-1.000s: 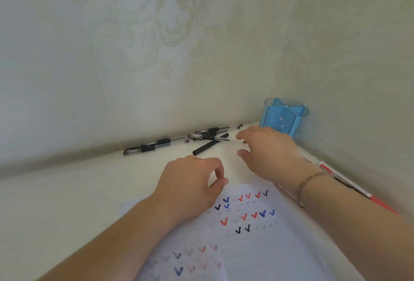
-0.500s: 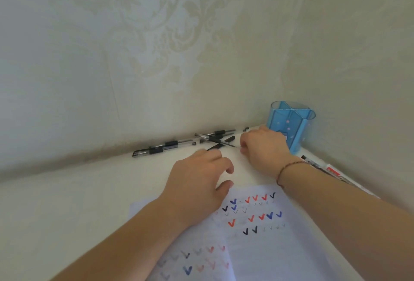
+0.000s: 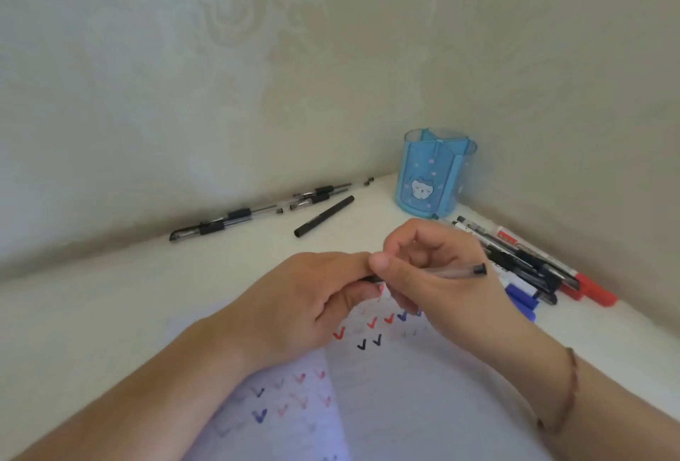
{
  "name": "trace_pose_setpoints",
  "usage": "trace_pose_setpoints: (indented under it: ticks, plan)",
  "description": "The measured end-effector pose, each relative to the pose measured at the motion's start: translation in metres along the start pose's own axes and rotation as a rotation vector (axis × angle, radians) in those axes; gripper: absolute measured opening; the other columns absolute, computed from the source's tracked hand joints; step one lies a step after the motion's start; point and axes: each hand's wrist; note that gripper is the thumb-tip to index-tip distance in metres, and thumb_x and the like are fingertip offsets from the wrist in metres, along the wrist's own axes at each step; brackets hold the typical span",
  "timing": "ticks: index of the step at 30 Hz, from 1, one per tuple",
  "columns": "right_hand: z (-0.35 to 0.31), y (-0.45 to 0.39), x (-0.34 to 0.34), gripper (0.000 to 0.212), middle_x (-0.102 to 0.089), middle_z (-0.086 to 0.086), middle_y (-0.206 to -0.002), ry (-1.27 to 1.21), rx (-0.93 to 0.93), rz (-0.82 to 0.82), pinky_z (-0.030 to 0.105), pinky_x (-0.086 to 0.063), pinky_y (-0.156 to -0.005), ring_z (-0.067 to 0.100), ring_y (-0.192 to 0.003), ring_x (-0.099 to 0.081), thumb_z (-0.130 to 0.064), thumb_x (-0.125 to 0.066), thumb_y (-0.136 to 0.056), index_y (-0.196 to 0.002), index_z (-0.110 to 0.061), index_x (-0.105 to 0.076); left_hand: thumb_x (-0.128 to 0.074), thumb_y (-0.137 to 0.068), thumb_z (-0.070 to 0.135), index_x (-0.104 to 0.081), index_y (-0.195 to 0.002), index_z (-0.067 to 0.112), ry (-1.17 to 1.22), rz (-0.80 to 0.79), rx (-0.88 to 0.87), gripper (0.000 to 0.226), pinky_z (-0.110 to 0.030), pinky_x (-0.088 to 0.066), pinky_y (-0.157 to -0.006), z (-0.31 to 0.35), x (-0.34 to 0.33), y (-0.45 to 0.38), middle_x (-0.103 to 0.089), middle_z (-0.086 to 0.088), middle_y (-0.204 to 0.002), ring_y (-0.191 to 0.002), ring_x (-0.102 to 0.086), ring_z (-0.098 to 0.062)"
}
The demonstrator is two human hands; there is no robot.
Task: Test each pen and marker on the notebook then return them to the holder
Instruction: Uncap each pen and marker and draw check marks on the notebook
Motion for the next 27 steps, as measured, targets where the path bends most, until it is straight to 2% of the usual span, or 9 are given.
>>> trace_pose_setpoints:
  ticks: [5, 10, 13, 15, 19, 22, 24, 25, 27]
  plan:
    - [0.0, 0.002, 0.004, 0.018, -0.059, 0.004, -0.049, -0.043, 0.001, -0.098, 0.018, -0.038, -0.043, 0.013, -0.04, -0.048, -0.023, -0.066, -0.085, -0.072, -0.013, -0.059, -0.044, -0.099, 0.038, -0.057, -0.107, 0.037, 0.065, -0.017, 0.031, 0.015, -0.009, -0.027, -0.052, -0.002, 0.001, 0.0, -0.045, 0.016, -0.057, -0.046, -0.036, -0.004]
    - [-0.016, 0.005, 0.019, 0.014, -0.061, 0.009, -0.049, -0.012, 0.055, -0.071, 0.026, -0.041, -0.045, 0.02, -0.041, -0.053, -0.028, -0.064, -0.083, -0.079, -0.017, -0.07, -0.041, -0.097, 0.055, -0.054, -0.119, 0.032, 0.066, -0.019, 0.074, 0.035, -0.014, -0.031, -0.052, -0.002, 0.001, 0.003, -0.046, 0.01, -0.061, -0.051, -0.041, -0.004]
    - [-0.035, 0.0, 0.043, 0.034, -0.07, 0.02, -0.067, -0.188, -0.084, 0.003, 0.029, -0.043, -0.042, 0.033, -0.054, -0.064, -0.039, -0.061, -0.077, -0.087, -0.01, -0.075, -0.035, -0.098, 0.025, -0.046, -0.119, 0.033, 0.122, 0.0, 0.175, 0.026, -0.018, -0.032, -0.056, -0.006, 0.004, 0.006, -0.046, 0.005, -0.073, -0.058, -0.039, -0.01]
    - [-0.039, -0.002, 0.052, 0.026, -0.073, 0.016, -0.078, -0.088, -0.224, -0.039, 0.027, -0.044, -0.039, 0.029, -0.062, -0.067, -0.034, -0.071, -0.075, -0.085, -0.009, -0.074, -0.032, -0.092, 0.008, -0.045, -0.119, 0.033, 0.093, 0.019, 0.203, 0.039, -0.016, -0.033, -0.058, -0.007, 0.004, 0.006, -0.046, 0.007, -0.081, -0.06, -0.038, -0.01]
    - [-0.007, 0.014, 0.046, 0.022, -0.052, 0.009, -0.047, 0.106, -0.307, 0.073, 0.019, -0.028, -0.038, 0.02, -0.042, -0.039, -0.014, -0.075, -0.079, -0.069, -0.011, -0.055, -0.04, -0.099, 0.006, -0.045, -0.129, 0.034, 0.033, 0.014, 0.174, 0.041, -0.012, -0.038, -0.072, -0.008, 0.0, 0.005, -0.053, 0.018, -0.104, -0.077, -0.05, -0.006]
    - [0.014, 0.031, 0.033, 0.021, -0.052, 0.007, -0.046, -0.021, -0.279, 0.162, 0.022, -0.032, -0.043, 0.021, -0.044, -0.044, -0.001, -0.073, -0.077, -0.064, -0.013, -0.061, -0.046, -0.097, 0.0, -0.044, -0.136, 0.037, -0.005, -0.038, 0.156, 0.054, -0.01, -0.038, -0.083, -0.012, -0.003, 0.005, -0.054, 0.025, -0.117, -0.1, -0.052, -0.004]
    - [0.021, 0.036, 0.032, 0.026, -0.053, 0.008, -0.047, 0.005, -0.235, 0.211, 0.018, -0.037, -0.045, 0.018, -0.045, -0.042, 0.005, -0.074, -0.074, -0.06, -0.011, -0.06, -0.048, -0.092, -0.009, -0.052, -0.134, 0.029, -0.036, -0.045, 0.119, 0.057, -0.004, -0.035, -0.086, -0.018, -0.003, 0.005, -0.055, 0.026, -0.118, -0.101, -0.05, 0.006]
    - [0.022, 0.036, 0.033, 0.028, -0.051, 0.009, -0.046, 0.013, -0.207, 0.234, 0.014, -0.037, -0.046, 0.017, -0.045, -0.038, 0.003, -0.077, -0.072, -0.058, -0.01, -0.057, -0.049, -0.089, -0.012, -0.056, -0.131, 0.025, -0.038, -0.041, 0.104, 0.057, -0.003, -0.036, -0.086, -0.02, -0.003, 0.005, -0.056, 0.026, -0.115, -0.099, -0.051, 0.008]
    - [0.022, 0.035, 0.035, 0.036, -0.047, 0.007, -0.041, 0.057, -0.181, 0.267, 0.021, -0.034, -0.042, 0.016, -0.04, -0.033, -0.015, -0.084, -0.069, -0.054, -0.012, -0.052, -0.046, -0.085, -0.012, -0.058, -0.131, 0.025, -0.017, -0.03, 0.1, 0.06, -0.007, -0.043, -0.085, -0.022, -0.003, 0.006, -0.059, 0.023, -0.107, -0.095, -0.057, 0.007]
Point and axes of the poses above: each hand's wrist, its own y-axis away from the middle knuckle, its own x-axis out of the back of the hand, z = x × y
